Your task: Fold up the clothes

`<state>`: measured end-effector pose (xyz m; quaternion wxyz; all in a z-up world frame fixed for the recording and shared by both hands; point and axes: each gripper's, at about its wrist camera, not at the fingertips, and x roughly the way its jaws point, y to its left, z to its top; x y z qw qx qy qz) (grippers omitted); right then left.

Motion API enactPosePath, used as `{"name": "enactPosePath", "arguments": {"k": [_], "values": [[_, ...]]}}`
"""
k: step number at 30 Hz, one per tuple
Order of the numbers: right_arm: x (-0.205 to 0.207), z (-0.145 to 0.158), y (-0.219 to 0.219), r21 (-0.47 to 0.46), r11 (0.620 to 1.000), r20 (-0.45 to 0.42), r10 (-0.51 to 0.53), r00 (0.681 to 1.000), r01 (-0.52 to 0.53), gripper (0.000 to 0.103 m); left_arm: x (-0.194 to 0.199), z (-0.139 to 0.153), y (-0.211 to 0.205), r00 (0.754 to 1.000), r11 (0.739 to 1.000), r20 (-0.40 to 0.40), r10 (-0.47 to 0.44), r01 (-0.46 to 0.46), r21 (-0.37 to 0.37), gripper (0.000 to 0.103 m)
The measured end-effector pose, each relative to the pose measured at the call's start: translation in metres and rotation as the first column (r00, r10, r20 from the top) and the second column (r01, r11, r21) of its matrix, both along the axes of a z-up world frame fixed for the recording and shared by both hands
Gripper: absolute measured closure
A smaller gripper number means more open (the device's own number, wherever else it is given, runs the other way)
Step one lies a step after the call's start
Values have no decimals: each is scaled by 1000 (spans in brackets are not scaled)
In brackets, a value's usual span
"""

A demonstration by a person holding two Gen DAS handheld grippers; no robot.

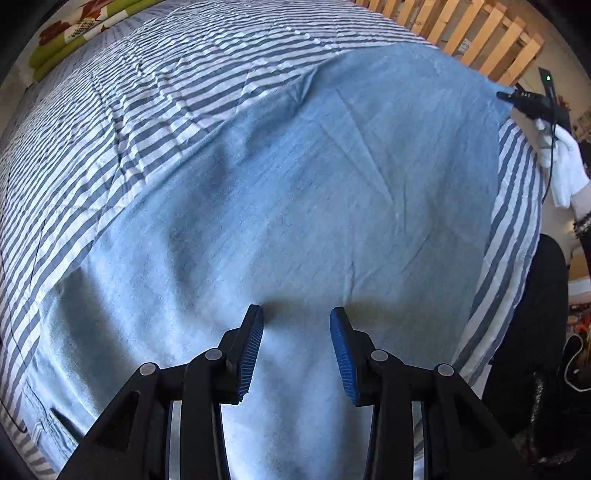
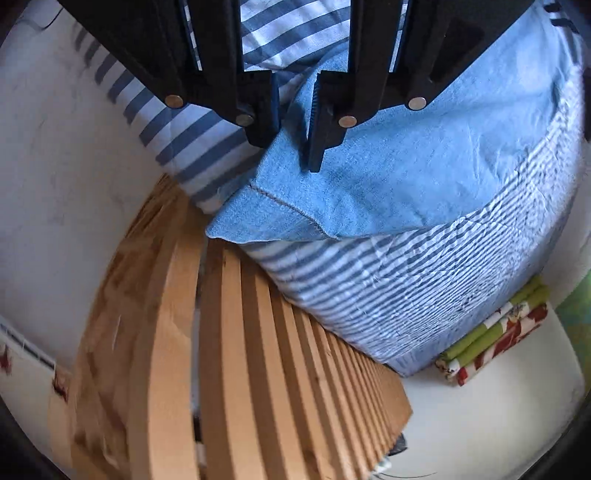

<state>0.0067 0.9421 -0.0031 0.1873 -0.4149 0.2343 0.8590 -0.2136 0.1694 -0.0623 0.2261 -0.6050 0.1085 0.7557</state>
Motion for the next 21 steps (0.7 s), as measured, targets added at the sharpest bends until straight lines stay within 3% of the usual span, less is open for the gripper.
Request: {"name": "enactPosePath", "arguments": {"k": [1, 2, 3, 5, 6, 7, 8, 10, 12, 15, 16, 17, 19, 20, 21], "values": [[3, -1, 4, -34, 999, -18, -10, 1000, 9, 85, 0, 2, 5, 1000, 1000, -12, -17, 17, -2, 63], [11, -4, 5, -51, 999, -32, -19, 999, 18, 74, 0, 3, 9, 999, 1000, -20, -30, 30, -8, 63], [14, -6, 8, -73, 997, -49, -34, 998, 31, 57, 1, 3, 13, 999, 999, -24, -43, 42, -9, 63], [12, -12, 11, -111, 991, -65, -79, 995, 71, 49, 1, 3, 19, 999, 999, -23, -48, 48, 1, 63], [12, -17, 7, -113, 991, -58, -82, 995, 75, 54, 2, 3, 21, 998, 999, -28, -50, 50, -1, 63], [7, -19, 4, -116, 991, -53, -74, 996, 67, 66, 4, 3, 22, 998, 999, -34, -49, 49, -4, 63], [1, -19, -1, -125, 991, -50, -59, 997, 52, 93, 5, 5, 20, 998, 999, -36, -43, 43, 0, 63], [-3, -6, -6, -102, 993, -63, -73, 995, 66, 97, 10, 9, 15, 999, 1000, -35, -25, 25, 12, 63], [3, 41, -20, -67, 998, -185, -6, 983, -7, 97, 16, 16, 4, 998, 1000, -56, -13, 14, 13, 63], [25, 110, -44, 23, 994, -410, 108, 906, -108, 97, 19, 21, -4, 998, 1000, -66, 0, 1, 7, 63], [35, 120, -47, 53, 991, -455, 133, 881, -122, 97, 21, 21, -5, 998, 1000, -62, 1, 0, 13, 63], [37, 119, -47, 77, 992, -437, 126, 891, -102, 97, 23, 20, -7, 998, 1000, -60, -3, 4, 14, 63], [30, 92, -38, 107, 992, -310, 99, 945, -69, 97, 26, 17, -3, 998, 1000, -55, -19, 19, 8, 63], [20, 62, -27, 106, 993, -172, 64, 983, -46, 97, 28, 16, 0, 998, 1000, -50, -29, 29, 4, 63], [12, 42, -21, 101, 994, -68, 40, 997, -33, 96, 32, 13, 1, 998, 999, -46, -39, 39, 2, 63]]}}
